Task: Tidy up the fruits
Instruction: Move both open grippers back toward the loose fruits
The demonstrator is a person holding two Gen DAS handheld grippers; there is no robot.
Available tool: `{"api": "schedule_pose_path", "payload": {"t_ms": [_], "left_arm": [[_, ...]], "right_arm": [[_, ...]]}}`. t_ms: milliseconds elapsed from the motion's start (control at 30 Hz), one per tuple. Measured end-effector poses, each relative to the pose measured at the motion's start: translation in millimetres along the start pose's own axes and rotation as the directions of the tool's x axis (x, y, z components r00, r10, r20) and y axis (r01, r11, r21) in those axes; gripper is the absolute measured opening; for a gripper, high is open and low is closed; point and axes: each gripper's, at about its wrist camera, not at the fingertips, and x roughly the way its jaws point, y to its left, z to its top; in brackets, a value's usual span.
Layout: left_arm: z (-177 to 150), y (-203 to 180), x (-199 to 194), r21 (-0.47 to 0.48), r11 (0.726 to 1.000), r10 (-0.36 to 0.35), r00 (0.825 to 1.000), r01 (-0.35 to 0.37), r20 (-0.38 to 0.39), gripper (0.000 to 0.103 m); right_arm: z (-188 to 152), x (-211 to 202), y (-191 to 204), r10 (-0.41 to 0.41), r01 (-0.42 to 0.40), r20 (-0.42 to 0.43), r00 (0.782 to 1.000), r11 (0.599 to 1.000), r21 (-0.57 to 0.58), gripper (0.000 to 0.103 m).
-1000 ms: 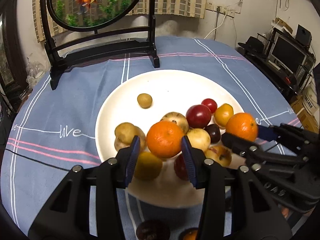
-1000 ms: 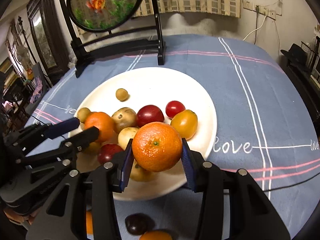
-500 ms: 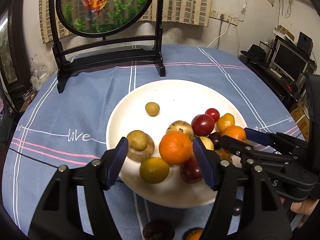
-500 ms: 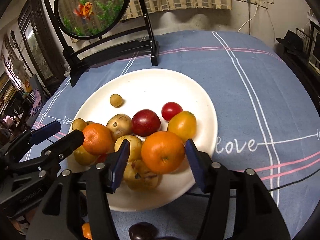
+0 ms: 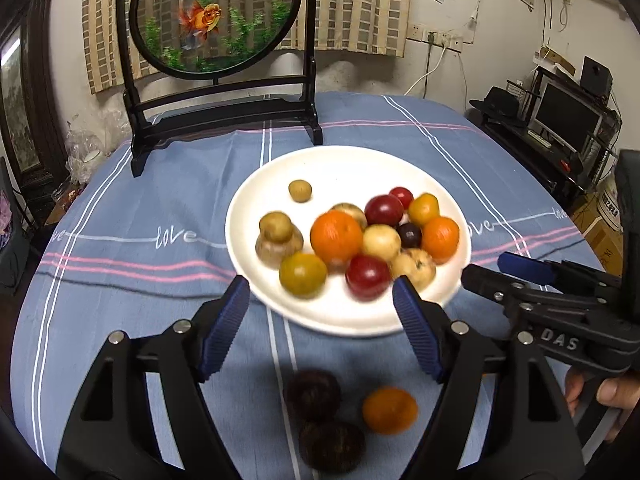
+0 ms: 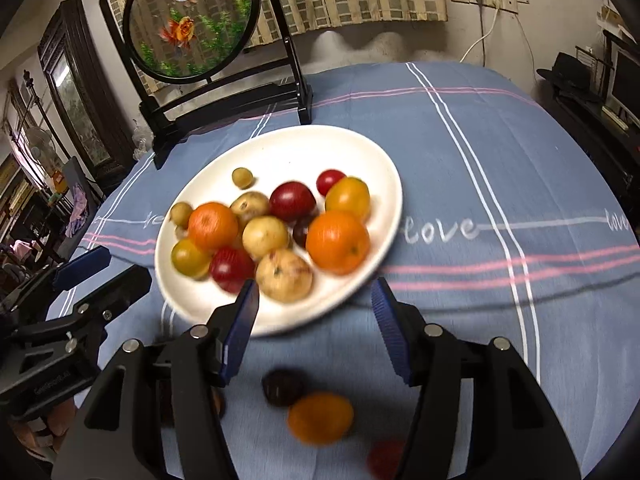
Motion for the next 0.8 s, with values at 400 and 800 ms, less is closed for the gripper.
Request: {"api": "schedule_pose_path", "payload": {"t_ms": [400,800], "left_arm": [[-53.8,2.1,-39.2,-0.008,1.0,0.015,1.0,-0.015,-0.004,0.08],[-97.7,12.4,-53.2,-0.01,0.999,0.05,0.997,-0.051,-0.051,0.081]], "right_arm": [[-68.3,-47.4,17.9,-0.072,0.076,0.045,0.996,0.991,-0.107,0.064],[-114.2,-60.7,5.8,-0.063,0.063,0.002,0.998,0.996,-0.066,0.065]]}}
